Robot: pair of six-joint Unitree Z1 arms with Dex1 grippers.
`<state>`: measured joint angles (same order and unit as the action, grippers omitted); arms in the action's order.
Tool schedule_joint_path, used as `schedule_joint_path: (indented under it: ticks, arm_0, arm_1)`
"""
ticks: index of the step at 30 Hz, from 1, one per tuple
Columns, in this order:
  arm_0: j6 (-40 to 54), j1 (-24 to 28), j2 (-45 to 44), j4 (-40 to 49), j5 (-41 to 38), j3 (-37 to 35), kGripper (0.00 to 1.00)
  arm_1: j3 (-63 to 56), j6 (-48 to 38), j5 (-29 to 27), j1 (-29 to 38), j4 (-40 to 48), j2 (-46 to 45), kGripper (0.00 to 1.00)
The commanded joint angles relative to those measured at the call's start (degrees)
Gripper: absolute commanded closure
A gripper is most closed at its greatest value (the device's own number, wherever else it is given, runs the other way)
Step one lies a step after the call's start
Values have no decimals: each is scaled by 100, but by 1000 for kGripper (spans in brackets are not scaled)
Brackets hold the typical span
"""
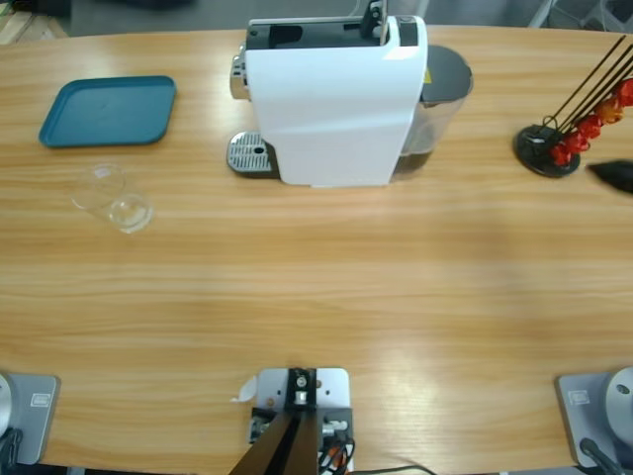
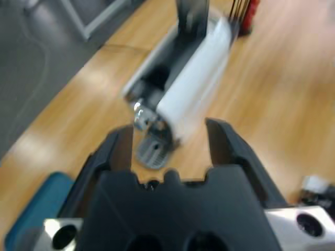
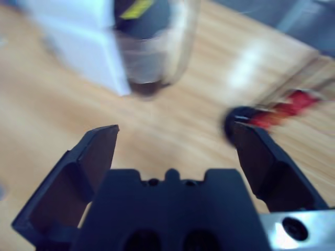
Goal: Pour coffee
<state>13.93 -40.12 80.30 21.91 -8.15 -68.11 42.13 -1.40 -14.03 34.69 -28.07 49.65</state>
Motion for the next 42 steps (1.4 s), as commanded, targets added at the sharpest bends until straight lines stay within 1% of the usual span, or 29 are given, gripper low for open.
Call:
schedule_joint_path:
  ticks: [1, 2, 3, 4, 6, 9, 14, 18, 19, 21, 22, 29, 42]
  arm_0:
    - [435, -171, -640, 86, 560, 1193, 1]
    - [428, -171, -710, 86, 565, 1232, 1]
    - [426, -171, -777, 86, 569, 1239, 0]
    - [426, -171, -840, 93, 572, 1246, 2]
    - [426, -175, -914, 119, 623, 1256, 0]
    - [426, -171, -951, 130, 692, 1291, 0]
    - [426, -173, -844, 121, 692, 1189, 2]
    - [417, -175, -840, 126, 692, 1184, 2]
    - [412, -175, -844, 126, 692, 1198, 2]
    - [401, -175, -848, 128, 692, 1212, 1]
    - [400, -180, -849, 130, 692, 1212, 0]
    - [382, -189, -798, 86, 687, 1131, 1]
    - [373, -189, -726, 68, 683, 1124, 0]
  arm_1:
    - [-231, -544, -1032, -1036, 785, 1500, 115]
    - [-231, -614, -1023, -1219, 1009, 1693, 136]
    - [-224, -624, -1023, -1325, 1186, 1839, 212]
    - [-252, -645, -1023, -1435, 1436, 2008, 246]
    - [-458, -756, -1053, -1550, 1881, 2263, 301]
    - [-875, -964, -1222, -1557, 2262, 2247, 359]
    - [-1383, -1037, -1095, -1685, 2988, 2184, 368]
    - [-1420, -1032, -1044, -1685, 3229, 2010, 377]
    - [-1437, -1029, -1016, -1685, 3292, 1985, 387]
    - [-1514, -990, -946, -1720, 3487, 1978, 441]
    - [-1546, -976, -923, -1755, 3559, 1985, 446]
    - [-1576, -878, -775, -2082, 3640, 2071, 443]
    - [-1576, -844, -559, -2161, 3999, 2363, 446]
